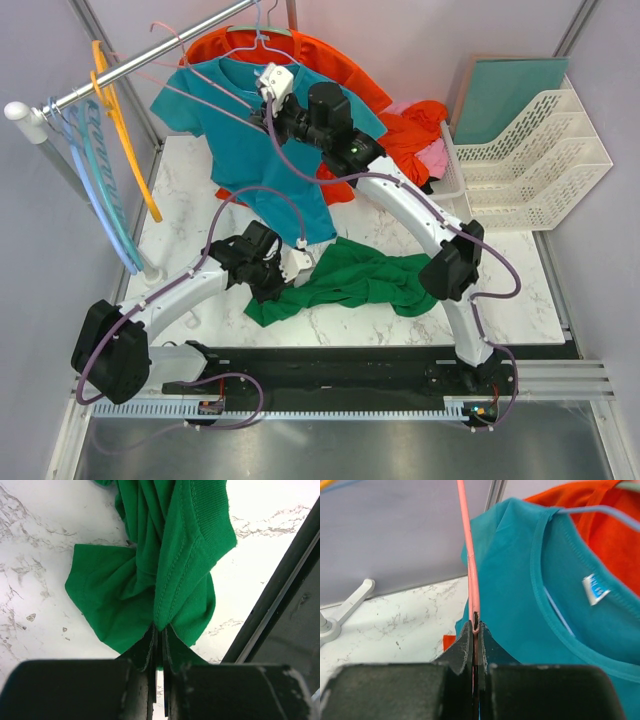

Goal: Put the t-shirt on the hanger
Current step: Pick up the hanger from the clothesline.

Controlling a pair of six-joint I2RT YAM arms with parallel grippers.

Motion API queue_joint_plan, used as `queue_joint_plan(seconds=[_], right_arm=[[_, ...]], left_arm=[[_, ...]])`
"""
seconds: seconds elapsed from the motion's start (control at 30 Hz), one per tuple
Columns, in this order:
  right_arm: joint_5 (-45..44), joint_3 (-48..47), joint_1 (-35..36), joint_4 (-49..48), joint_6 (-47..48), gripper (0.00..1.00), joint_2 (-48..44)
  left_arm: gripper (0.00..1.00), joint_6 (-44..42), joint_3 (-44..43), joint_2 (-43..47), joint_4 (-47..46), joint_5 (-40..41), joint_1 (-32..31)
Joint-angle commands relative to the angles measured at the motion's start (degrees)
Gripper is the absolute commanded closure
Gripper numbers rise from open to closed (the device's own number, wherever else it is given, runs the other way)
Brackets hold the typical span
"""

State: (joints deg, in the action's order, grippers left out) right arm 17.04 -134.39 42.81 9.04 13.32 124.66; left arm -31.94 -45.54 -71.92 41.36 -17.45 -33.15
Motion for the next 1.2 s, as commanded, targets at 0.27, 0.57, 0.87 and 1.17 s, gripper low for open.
queue_joint_plan(seconds=[0.27, 0.57, 0.87, 1.17], right_arm=[[-1.6, 5.3, -0.2, -1.7, 4.1, 1.0, -11.5], [1.2, 16.2, -4.0, 4.1, 3.0, 1.0, -21.6], [12.5, 27.0, -14.0, 13.4, 1.0, 1.0, -34.2], [24.1, 45.4, -36.4, 36.8, 13.3, 1.0, -52.1]], left_arm=[[0.92, -1.1, -0.5, 0.1, -1.1, 0.9, -0.2], [0.92, -1.3, -0.6, -0.3, -1.1, 0.8, -0.2], [0.92, -1.4, -2.3, -1.5, -1.1, 0.8, -0.2], [0.93, -0.6, -2.5, -0.9, -2.1, 0.2, 0.0]])
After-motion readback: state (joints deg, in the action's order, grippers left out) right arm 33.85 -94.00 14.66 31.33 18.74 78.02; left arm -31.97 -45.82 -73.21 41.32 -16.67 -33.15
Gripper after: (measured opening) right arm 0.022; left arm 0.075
